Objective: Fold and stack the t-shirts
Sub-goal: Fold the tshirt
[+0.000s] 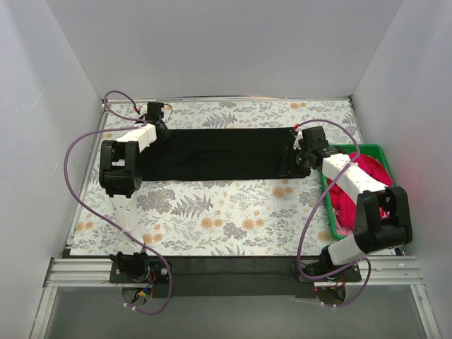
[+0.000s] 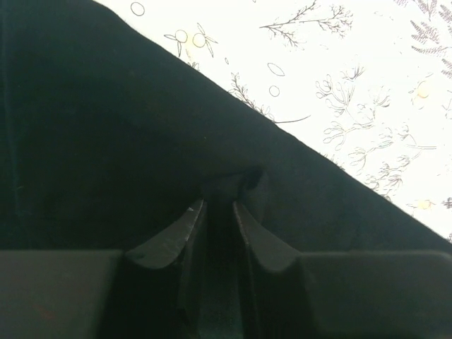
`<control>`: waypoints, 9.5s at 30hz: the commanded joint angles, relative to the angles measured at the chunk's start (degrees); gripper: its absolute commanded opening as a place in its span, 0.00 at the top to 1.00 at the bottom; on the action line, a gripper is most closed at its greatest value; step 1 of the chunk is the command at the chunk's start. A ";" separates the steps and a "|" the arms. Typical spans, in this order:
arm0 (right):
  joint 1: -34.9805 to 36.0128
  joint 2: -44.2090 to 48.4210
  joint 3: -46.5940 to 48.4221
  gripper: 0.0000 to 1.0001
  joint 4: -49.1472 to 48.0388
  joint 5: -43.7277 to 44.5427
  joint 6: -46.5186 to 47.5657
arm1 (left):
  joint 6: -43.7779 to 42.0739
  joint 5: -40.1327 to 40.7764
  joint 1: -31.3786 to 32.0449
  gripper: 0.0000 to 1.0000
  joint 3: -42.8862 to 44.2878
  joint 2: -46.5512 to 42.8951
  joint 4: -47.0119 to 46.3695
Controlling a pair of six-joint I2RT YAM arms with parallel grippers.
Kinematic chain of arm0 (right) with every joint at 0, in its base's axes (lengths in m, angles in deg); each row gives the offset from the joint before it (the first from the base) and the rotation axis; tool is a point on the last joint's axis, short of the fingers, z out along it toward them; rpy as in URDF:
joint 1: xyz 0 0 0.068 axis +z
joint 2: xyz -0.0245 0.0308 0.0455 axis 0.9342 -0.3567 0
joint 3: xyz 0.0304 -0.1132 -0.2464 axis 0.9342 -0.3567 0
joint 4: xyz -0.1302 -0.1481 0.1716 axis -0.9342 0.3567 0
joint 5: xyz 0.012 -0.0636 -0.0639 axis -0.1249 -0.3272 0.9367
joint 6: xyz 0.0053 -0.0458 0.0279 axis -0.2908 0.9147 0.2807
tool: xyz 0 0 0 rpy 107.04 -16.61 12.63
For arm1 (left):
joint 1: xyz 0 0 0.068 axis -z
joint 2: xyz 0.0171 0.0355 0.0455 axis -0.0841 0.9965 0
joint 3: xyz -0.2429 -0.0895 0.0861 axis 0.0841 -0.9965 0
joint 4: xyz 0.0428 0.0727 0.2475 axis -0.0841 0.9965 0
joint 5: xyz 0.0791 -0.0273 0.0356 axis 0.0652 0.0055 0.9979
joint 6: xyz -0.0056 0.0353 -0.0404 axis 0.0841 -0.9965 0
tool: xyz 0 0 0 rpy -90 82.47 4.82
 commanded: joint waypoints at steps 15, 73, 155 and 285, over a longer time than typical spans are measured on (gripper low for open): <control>0.19 -0.44 -0.06 0.50 -0.81 -0.90 -0.25 | 0.99 11.39 1.62 0.86 1.11 -6.84 9.18; 3.71 0.97 -0.68 0.50 -8.19 -10.22 -2.18 | -30.13 13.24 20.78 0.78 -24.03 -19.06 -4.61; 3.53 3.25 -4.37 0.50 -9.07 -8.28 -0.86 | -2.44 -2.67 0.39 0.78 -14.27 -9.13 -9.45; 32.19 -13.71 9.70 0.48 16.86 1.04 10.56 | -1.31 5.15 12.17 0.28 3.58 -8.33 1.97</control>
